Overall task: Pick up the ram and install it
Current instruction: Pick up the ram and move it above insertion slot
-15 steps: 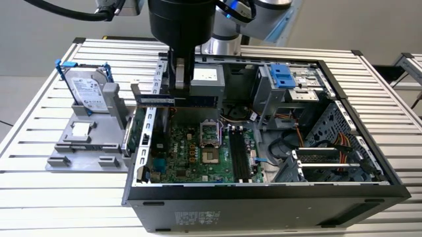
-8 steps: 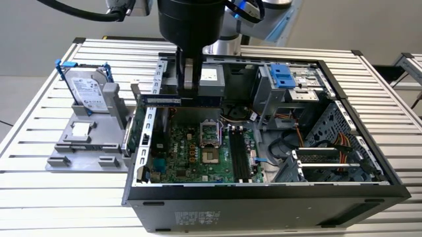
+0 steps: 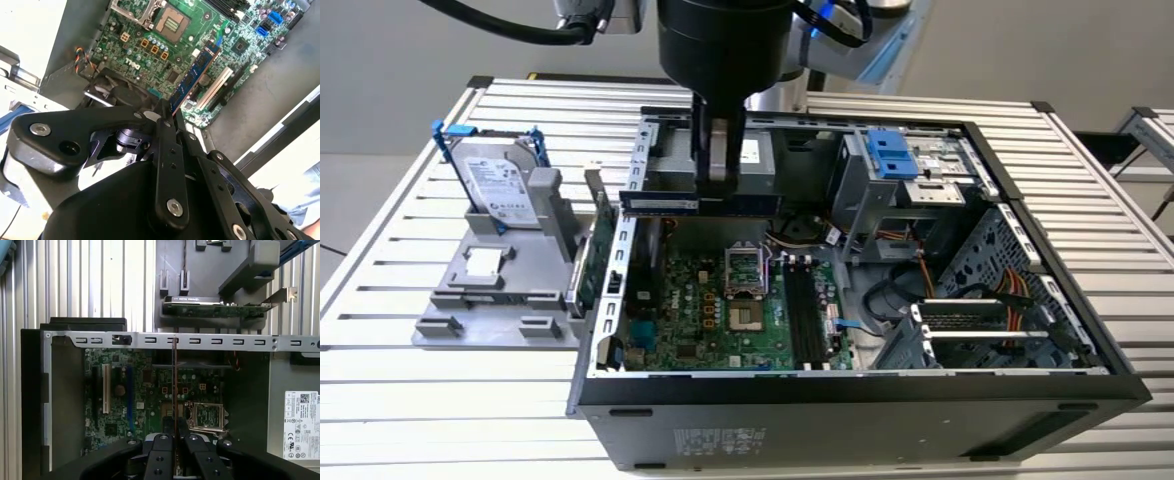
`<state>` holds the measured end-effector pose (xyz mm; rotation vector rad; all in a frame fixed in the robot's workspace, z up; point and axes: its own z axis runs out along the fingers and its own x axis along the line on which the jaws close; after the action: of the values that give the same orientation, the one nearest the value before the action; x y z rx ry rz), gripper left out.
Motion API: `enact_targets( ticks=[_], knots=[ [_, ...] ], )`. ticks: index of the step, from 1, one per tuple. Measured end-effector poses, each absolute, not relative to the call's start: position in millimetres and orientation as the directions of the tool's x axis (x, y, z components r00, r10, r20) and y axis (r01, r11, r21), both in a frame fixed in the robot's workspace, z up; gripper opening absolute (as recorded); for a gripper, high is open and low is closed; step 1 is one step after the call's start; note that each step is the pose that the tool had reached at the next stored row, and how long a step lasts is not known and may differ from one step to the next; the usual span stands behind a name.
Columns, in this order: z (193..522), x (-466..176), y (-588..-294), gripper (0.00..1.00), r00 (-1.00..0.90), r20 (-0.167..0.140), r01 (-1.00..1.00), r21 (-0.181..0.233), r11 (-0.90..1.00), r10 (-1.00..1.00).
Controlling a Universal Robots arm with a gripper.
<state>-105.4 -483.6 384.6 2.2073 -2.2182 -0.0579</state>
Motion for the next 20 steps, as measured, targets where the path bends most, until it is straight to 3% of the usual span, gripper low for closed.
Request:
enact_targets(
  ticks=[20],
  knots=[
    [384.6, -74.4, -483.5, 0.00, -0.005, -0.018, -0.999, 0.035, 0.005, -1.000]
  ],
)
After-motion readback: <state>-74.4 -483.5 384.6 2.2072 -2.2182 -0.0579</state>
